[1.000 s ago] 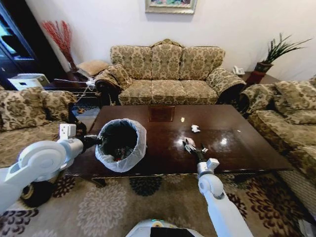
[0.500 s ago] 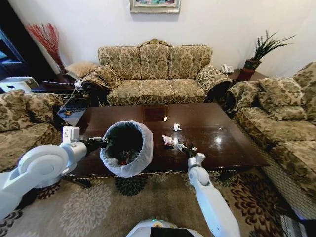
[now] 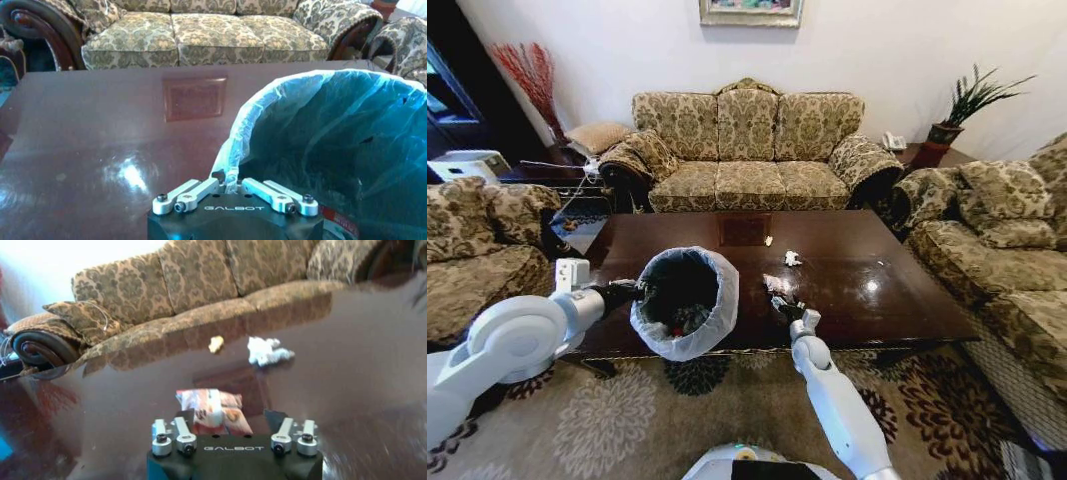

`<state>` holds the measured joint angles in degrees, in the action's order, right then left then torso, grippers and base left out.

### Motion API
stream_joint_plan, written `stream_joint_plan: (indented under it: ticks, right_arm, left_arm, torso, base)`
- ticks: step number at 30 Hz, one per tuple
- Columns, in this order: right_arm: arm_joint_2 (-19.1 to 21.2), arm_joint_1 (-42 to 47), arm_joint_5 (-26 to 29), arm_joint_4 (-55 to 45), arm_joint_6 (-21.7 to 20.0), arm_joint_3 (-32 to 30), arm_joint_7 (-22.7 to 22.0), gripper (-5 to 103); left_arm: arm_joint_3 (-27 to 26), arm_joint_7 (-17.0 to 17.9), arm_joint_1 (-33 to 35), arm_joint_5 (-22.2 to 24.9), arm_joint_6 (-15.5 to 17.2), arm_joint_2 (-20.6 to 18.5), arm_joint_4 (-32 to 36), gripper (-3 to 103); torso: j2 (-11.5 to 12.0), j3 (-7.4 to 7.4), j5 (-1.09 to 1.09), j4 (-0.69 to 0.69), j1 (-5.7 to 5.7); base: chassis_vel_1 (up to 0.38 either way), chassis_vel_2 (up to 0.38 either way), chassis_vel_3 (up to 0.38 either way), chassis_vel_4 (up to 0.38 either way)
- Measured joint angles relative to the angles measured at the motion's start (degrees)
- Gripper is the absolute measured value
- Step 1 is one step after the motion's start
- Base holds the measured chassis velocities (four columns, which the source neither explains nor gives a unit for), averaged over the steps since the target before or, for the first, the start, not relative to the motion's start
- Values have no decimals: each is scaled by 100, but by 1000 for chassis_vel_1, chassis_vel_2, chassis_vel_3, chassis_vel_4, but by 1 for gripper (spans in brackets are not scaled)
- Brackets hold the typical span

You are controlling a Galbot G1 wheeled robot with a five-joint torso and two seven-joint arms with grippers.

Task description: Move to the front of the table and place the trash on the table into the trash bin.

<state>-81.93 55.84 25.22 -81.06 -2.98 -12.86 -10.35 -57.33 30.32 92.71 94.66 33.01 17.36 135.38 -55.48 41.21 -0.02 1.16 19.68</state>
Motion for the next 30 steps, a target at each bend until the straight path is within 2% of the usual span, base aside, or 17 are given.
stream_joint_plan:
  ticks: [2,6,7,10,11,13,15,18,19,21,22,28,30]
  right_arm:
    - [-8,-15,-54,10,18,8,-3,65]
    - [-16,-243,-107,257,-44,123,-9,42]
    - [-16,-243,-107,257,-44,123,-9,42]
    - [-86,-505,-97,534,-172,189,-42,57]
    - [-86,-505,-97,534,-172,189,-42,57]
    - [-150,-590,-157,635,-258,194,-80,49]
    - [-162,-597,-174,651,-275,194,-85,49]
    - [-190,-593,-250,690,-319,194,-94,37]
    - [-191,-587,-258,692,-321,193,-94,33]
    - [-193,-576,-269,696,-321,192,-95,33]
    - [-194,-561,-285,700,-321,188,-94,25]
    - [-184,-523,-317,718,-278,184,-93,14]
    - [-177,-507,-307,703,-250,183,-106,7]
  left_arm:
    - [0,0,3,-1,0,-2,-1,0]
    - [15,-11,2,-2,-8,-19,-2,0]
    - [15,-11,2,-2,-8,-19,-2,0]
    - [25,-20,14,-5,-13,8,8,0]
    - [25,-20,14,-5,-13,8,8,0]
    - [26,-27,32,-9,-15,49,21,0]
    - [26,-29,34,-10,-16,57,21,0]
    - [26,-57,41,-20,-34,84,18,0]
    - [25,-65,41,-24,-38,84,16,0]
    - [26,-76,40,-33,-46,84,13,0]
    - [27,-85,39,-44,-50,84,10,0]
    - [30,-95,38,-57,-52,79,-1,0]
    - [30,-96,38,-58,-53,74,-1,0]
  torso:
    - [0,0,-1,0,0]
    - [0,0,1,1,-1]
    - [0,0,1,1,-1]
    - [0,0,3,0,0]
    - [0,0,3,0,0]
    - [0,0,1,1,0]
    - [0,0,2,1,0]
    - [0,-1,1,1,-1]
    - [0,-1,2,1,-1]
    - [0,-1,2,0,0]
    - [0,-1,2,0,0]
    - [-1,-2,1,1,-1]
    - [-1,-2,1,1,-1]
  base:
    - [0,0,0,0]
    - [0,0,0,0]
    - [0,0,0,0]
    - [0,0,0,0]
    - [0,0,0,0]
    - [0,0,0,0]
    - [0,0,0,0]
    - [0,0,0,0]
    - [0,0,0,0]
    - [0,0,0,0]
    - [0,0,0,0]
    - [0,0,0,0]
    - [0,0,0,0]
